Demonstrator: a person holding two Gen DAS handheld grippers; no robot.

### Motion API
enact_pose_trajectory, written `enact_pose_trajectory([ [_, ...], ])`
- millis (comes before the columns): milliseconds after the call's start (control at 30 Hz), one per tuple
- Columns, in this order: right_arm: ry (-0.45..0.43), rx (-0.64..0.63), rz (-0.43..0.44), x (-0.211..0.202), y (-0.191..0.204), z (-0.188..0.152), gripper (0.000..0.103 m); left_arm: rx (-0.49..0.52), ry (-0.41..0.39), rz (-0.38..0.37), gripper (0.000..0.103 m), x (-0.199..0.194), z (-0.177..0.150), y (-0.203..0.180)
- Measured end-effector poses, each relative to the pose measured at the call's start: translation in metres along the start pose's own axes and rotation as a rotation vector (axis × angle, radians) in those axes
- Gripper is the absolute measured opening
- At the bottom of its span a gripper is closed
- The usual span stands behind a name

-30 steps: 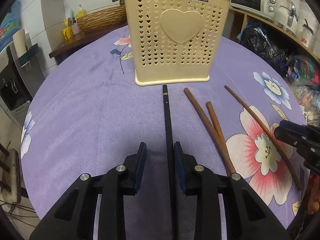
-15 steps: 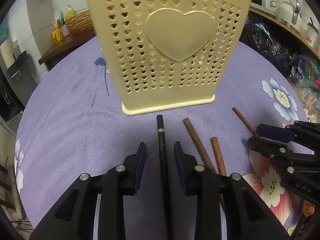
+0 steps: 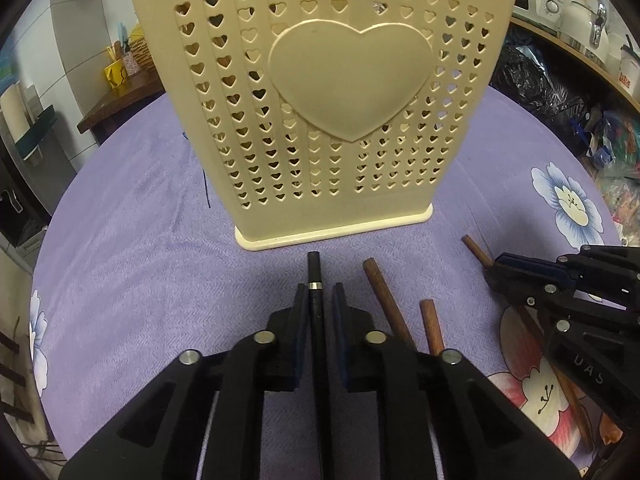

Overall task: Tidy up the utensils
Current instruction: 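Carry the brown and black chopsticks up and lower them into the holder with both tools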

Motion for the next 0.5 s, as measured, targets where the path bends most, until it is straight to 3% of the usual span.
enact_pose_trajectory([
  [300,-0.045,0.019,0.046,-0.006,-0.003,-0.002,0.006,-0.012,-0.023,-0.005,0.009,-0.004,0.0,0.004],
  [500,-0.146,0.035,0.114,-0.048,0.003,-0.01,0.006,-0.069,-0.108,-0.065,0.009,-0.042,-0.001,0.017],
])
Point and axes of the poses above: each gripper's, at about its wrist camera, not at the fingertips, and x roughly the way its jaws point, y to its left, z to its top, the point moved 1 cm from there along x, roughly the way its jaws point, and after that the axes turned 7 degrees about -x, right-handed, at the moved point
